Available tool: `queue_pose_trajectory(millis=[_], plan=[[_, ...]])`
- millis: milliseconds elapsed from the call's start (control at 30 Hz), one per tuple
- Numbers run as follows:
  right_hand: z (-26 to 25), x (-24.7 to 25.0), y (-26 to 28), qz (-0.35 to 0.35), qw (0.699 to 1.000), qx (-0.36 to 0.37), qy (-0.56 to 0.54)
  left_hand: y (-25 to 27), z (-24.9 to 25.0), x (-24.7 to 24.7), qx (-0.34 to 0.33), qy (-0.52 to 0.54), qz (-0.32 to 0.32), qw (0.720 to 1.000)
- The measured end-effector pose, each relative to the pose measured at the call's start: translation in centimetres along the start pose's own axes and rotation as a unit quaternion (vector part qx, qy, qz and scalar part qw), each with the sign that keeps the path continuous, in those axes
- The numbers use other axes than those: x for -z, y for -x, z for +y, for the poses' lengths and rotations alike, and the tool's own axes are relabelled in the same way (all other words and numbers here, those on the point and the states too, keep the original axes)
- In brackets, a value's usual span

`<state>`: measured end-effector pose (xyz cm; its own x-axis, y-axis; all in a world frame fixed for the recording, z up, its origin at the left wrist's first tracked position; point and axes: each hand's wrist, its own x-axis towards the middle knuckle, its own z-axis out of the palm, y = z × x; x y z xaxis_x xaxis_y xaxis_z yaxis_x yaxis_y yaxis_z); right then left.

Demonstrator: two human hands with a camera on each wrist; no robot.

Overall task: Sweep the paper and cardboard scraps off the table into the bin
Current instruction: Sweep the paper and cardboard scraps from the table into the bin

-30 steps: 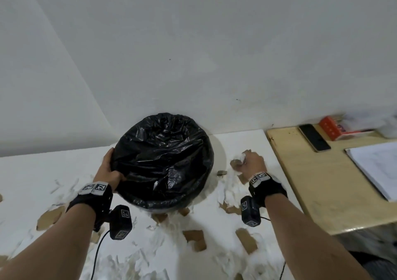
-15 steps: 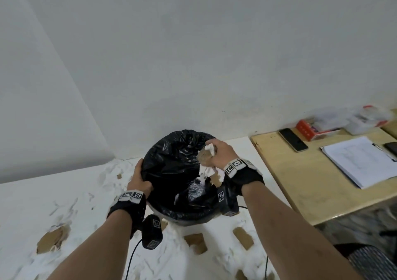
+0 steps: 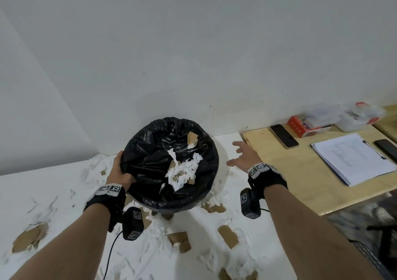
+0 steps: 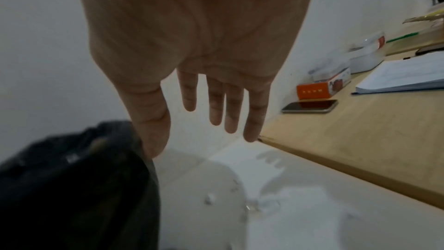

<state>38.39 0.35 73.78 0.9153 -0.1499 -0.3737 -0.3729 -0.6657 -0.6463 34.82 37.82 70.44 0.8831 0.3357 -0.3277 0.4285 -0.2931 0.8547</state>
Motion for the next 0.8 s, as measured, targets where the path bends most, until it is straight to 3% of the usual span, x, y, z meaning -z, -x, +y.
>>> queue_pose_trajectory(millis=[133,300,400,467,667,800], plan=[[4.2,-4.0,-1.3,-0.087,0.985,-0.013,0.146,-1.6,-0.6,-0.5,0.001,0.006,0.009,1.0],[7.0,-9.2,-1.6,-0.185,0.954,0.005,0.234,-2.1,-0.9,-1.3,0.012,0.014,0.024,1.0],[7.3,-11.1,-1.6,-0.25,0.905,0.052,0.341,-2.0,-1.0,-1.6,0.012,0.009,0.028,0.999],[7.3,-11.8,-1.1,-0.246,0.881,0.115,0.388,-2.0,-1.0,-1.8,0.013,0.012,0.032,0.999],[8.2,-12.7,-0.2,-0.206,0.914,0.183,0.298,-1.6,-2.6,-1.1,0.028,0.032,0.029,0.999],[8.3,-12.5,0.2,-0.191,0.938,0.113,0.268,-0.8,-2.7,0.2,0.039,0.022,0.04,0.998]])
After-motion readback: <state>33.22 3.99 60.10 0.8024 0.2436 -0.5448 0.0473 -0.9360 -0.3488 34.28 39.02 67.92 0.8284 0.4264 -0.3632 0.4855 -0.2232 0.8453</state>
